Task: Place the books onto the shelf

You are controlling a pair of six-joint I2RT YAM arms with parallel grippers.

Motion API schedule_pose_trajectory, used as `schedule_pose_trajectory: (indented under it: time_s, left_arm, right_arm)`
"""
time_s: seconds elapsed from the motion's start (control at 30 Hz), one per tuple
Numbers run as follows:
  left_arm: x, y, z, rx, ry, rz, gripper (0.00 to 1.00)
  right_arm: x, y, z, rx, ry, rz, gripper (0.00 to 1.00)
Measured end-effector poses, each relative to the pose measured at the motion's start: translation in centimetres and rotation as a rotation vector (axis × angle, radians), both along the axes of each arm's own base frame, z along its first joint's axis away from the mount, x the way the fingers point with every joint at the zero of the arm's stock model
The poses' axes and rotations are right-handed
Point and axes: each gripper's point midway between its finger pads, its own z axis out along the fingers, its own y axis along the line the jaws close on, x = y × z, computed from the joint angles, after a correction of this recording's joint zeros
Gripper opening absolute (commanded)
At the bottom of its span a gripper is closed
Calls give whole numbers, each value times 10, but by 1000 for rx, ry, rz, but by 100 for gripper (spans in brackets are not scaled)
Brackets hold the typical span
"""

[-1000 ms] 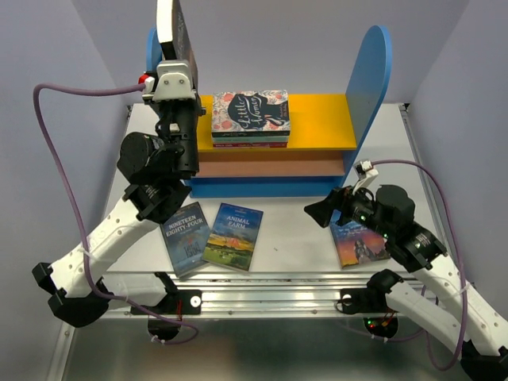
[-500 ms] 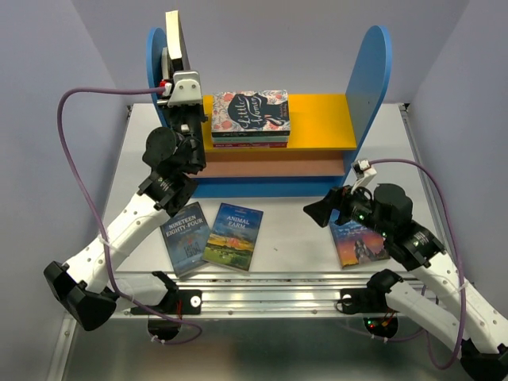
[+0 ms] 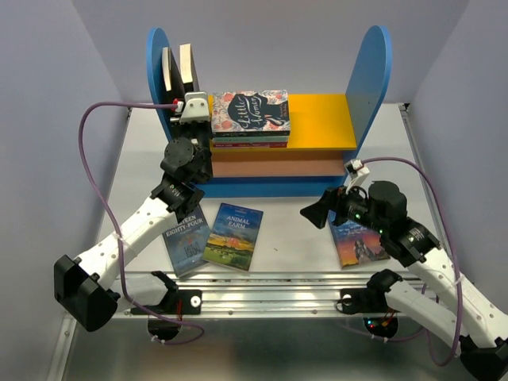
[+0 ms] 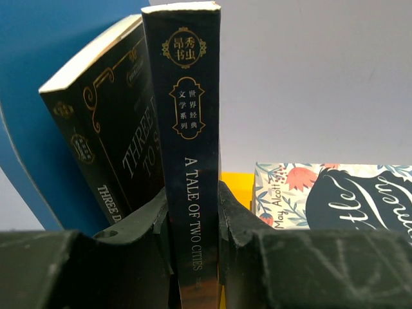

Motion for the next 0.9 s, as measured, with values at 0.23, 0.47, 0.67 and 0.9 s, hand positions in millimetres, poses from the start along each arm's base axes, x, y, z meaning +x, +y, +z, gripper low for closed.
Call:
schedule_pose_trajectory:
  time_s: [0.23,0.47,0.67,0.9]
  left_arm:
    - [1,9,-8,-65,-17,32,0]
    - [0,19,-13,-132,-48,55,0]
    - [2,26,-14,-176,-72,54,0]
    - [4,28,-15,-185,-91,38,0]
  right_arm:
    - [-3,0,3,6,-10,11,100]
    - [-5,1,4,11,-11,24,100]
    - [-9,0,11,27,-34,29,100]
    - [-9,0,12,28,-39,30,100]
